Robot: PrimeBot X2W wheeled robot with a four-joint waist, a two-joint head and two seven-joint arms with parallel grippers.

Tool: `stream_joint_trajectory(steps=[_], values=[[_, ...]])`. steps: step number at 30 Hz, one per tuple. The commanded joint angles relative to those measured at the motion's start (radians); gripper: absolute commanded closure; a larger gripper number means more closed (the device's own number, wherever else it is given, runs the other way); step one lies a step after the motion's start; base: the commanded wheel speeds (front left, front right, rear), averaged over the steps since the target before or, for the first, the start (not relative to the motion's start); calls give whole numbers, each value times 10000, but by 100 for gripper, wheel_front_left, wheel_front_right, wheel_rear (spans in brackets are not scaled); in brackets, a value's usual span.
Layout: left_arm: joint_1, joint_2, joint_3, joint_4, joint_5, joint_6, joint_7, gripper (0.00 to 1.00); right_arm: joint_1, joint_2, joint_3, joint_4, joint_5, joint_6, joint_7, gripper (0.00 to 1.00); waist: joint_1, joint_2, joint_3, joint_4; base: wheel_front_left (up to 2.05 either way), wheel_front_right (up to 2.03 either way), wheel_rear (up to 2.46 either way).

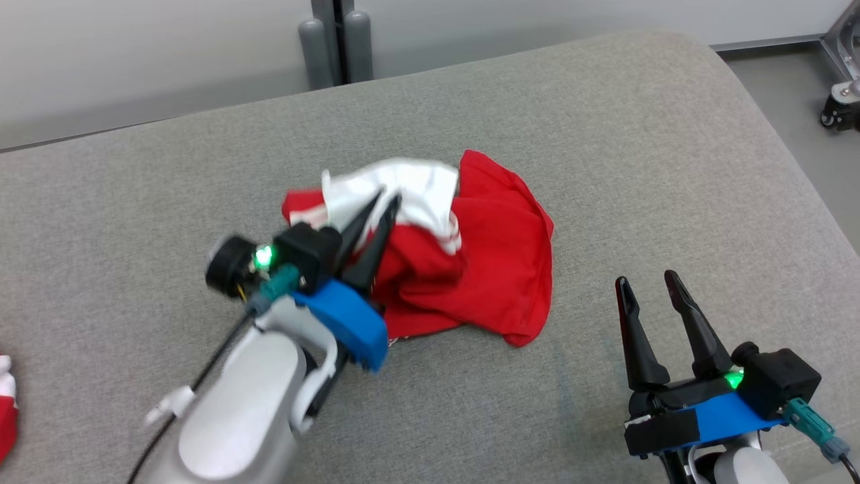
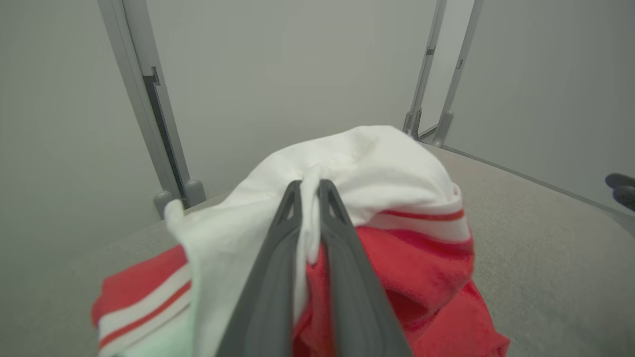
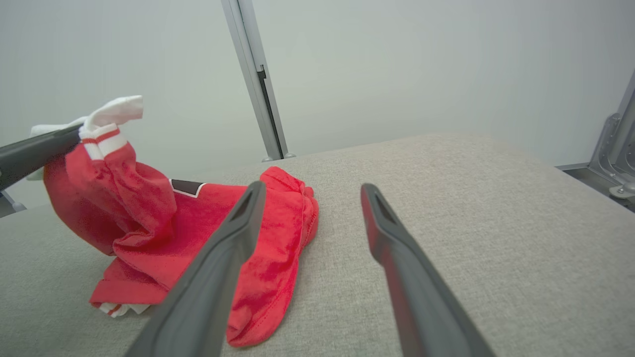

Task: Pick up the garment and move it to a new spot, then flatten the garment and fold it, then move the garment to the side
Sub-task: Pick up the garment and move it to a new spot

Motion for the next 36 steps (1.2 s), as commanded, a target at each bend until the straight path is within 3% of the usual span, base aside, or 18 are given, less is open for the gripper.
stream_joint_trajectory(steps=[1, 6, 7, 8, 19, 28, 36], values=[[366, -9, -68, 115, -50, 101, -84, 100, 87, -42, -9, 27, -54, 5, -34, 0, 1, 1, -20, 59, 0, 0, 0], [1398, -163, -429, 484, -60, 281, -261, 100, 112, -41, -19, 120, -64, 5, -33, 0, 1, 1, -128, 286, 0, 0, 0], [1503, -190, -433, 541, -78, 350, -305, 83, 122, -38, -16, 140, -71, 5, -33, 0, 1, 1, -140, 334, 0, 0, 0], [1574, -215, -440, 598, -83, 383, -368, 0, 134, -42, -22, 156, -80, 5, -34, 0, 1, 1, -153, 382, 0, 0, 0], [1726, -330, 152, 0, -17, 1055, -1814, 0, 376, -41, -125, 347, -132, 5, -35, 0, 1, 1, -656, 902, 0, 0, 0], [2785, 132, 1445, -989, -79, 1781, -1993, 0, 530, -41, -359, 347, -342, 5, -35, 0, 1, 1, -1096, 1495, 0, 0, 0], [3870, 451, 2355, -1447, -1, 2037, -1999, 0, 793, -41, -787, 364, -439, 5, -35, 0, 1, 1, -1425, 2033, 0, 0, 0]])
